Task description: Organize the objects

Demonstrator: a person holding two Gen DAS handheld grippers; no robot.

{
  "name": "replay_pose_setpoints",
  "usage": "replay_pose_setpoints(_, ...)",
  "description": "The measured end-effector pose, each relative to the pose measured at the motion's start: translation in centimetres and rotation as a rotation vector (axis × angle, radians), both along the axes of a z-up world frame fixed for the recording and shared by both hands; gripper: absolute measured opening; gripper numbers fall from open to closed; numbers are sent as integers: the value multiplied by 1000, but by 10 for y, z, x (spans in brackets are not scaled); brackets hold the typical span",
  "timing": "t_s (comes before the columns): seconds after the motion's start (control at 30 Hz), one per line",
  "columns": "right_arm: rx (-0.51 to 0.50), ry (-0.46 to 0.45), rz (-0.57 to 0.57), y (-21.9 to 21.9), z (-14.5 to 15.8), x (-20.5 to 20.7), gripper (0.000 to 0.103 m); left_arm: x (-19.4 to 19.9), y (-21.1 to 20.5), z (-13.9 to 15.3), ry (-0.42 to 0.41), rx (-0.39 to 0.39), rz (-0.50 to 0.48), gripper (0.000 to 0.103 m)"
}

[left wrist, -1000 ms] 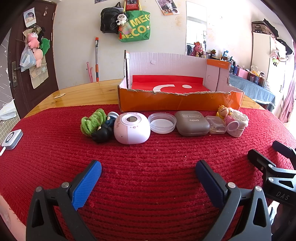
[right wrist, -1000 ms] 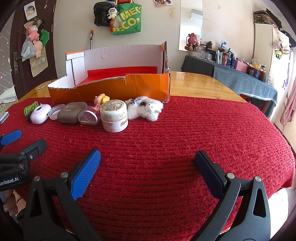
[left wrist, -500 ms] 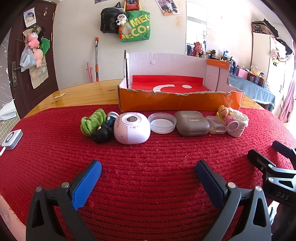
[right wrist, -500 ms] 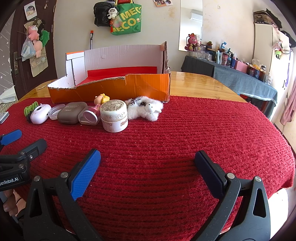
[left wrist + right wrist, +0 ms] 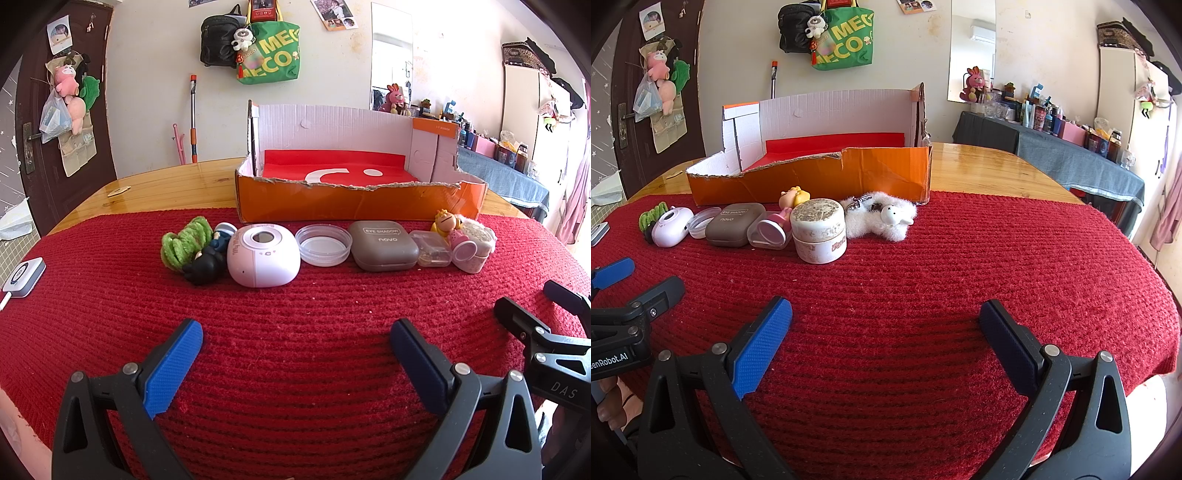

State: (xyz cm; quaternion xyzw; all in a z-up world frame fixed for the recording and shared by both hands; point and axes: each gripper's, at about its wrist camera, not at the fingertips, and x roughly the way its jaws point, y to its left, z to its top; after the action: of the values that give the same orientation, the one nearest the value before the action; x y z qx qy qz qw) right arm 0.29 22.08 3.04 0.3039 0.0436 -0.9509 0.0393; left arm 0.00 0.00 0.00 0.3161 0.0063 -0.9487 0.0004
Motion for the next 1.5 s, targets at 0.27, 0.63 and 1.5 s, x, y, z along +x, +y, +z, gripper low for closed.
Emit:
replay_pose_setpoints(0.27, 0, 0, 0, 0, 0, 0, 103, 0, 0, 0, 0, 0, 0, 103)
replay_pose_setpoints(0.63, -13, -10, 3, 3, 1, 0, 103, -6, 6, 5, -17, -10, 2, 103)
replay_pose_setpoints(1.5, -16, -160, 53, 19, 42, -100, 103, -80, -102, 48, -192, 167, -73, 103)
